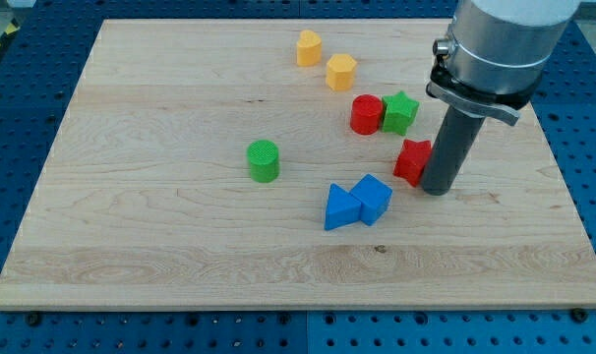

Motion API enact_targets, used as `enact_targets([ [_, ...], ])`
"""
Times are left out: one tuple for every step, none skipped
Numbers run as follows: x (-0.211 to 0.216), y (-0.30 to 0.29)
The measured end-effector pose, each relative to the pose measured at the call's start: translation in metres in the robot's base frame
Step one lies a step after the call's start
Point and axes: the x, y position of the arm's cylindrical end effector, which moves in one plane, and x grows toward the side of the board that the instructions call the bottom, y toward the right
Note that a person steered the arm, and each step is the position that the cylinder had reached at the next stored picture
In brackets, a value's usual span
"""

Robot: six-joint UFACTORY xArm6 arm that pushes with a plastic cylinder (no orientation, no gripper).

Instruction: Place the red star horizontally left to the green star

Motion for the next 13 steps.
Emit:
enact_targets([
  [-0.016, 0.000],
  [-0.026, -0.003],
  [-0.034, -0.009],
  [-0.044, -0.019],
  [-0.054, -0.026],
  [-0.063, -0.033],
  [-0.070, -0.041],
  [-0.072, -0.050],
  [-0.075, -0.063],
  [-0.086, -0.079],
  [-0.103, -0.094],
  [-0.120, -0.106],
  [-0.139, -0.118],
])
